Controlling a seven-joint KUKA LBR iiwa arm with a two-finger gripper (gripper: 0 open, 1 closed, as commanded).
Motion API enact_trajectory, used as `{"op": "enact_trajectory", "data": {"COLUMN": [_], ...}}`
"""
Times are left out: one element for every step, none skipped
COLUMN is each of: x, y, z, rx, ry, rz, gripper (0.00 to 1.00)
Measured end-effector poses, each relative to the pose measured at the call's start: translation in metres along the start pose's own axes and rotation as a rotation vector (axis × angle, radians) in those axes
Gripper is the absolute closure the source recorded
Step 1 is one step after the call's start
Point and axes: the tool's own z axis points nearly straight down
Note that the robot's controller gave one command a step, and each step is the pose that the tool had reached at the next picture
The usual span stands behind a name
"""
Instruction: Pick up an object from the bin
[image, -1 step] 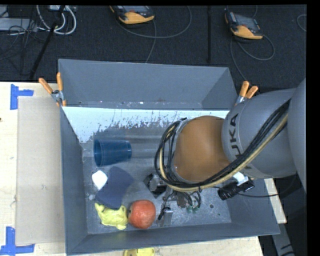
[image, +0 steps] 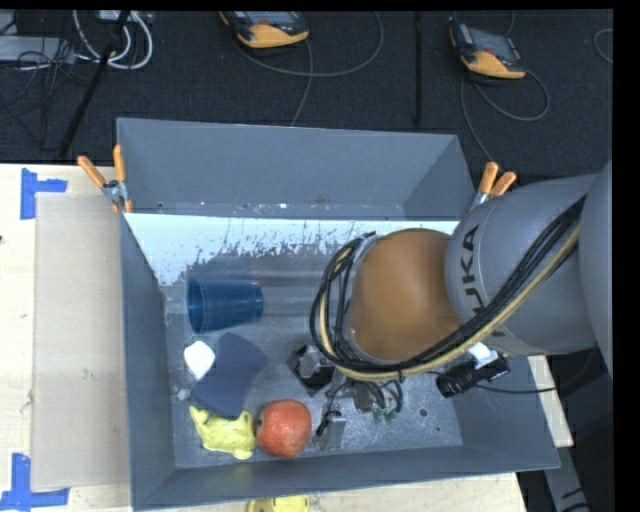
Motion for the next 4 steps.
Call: {"op": "enact_trajectory", "data": {"x": [0.0, 0.002, 0.002, -0.038], "y": [0.022, 0.024, 0.024, -0.002], "z": [0.051, 0.071, 0.071, -0.055], "rx": [0.0, 0.0, -0.001, 0.0], "ry": [-0.005, -0.003, -0.003, -0.002], "rz": [-0.017, 0.052, 0.053, 0.044], "gripper": [0.0, 1.0, 1.0, 1.0]}}
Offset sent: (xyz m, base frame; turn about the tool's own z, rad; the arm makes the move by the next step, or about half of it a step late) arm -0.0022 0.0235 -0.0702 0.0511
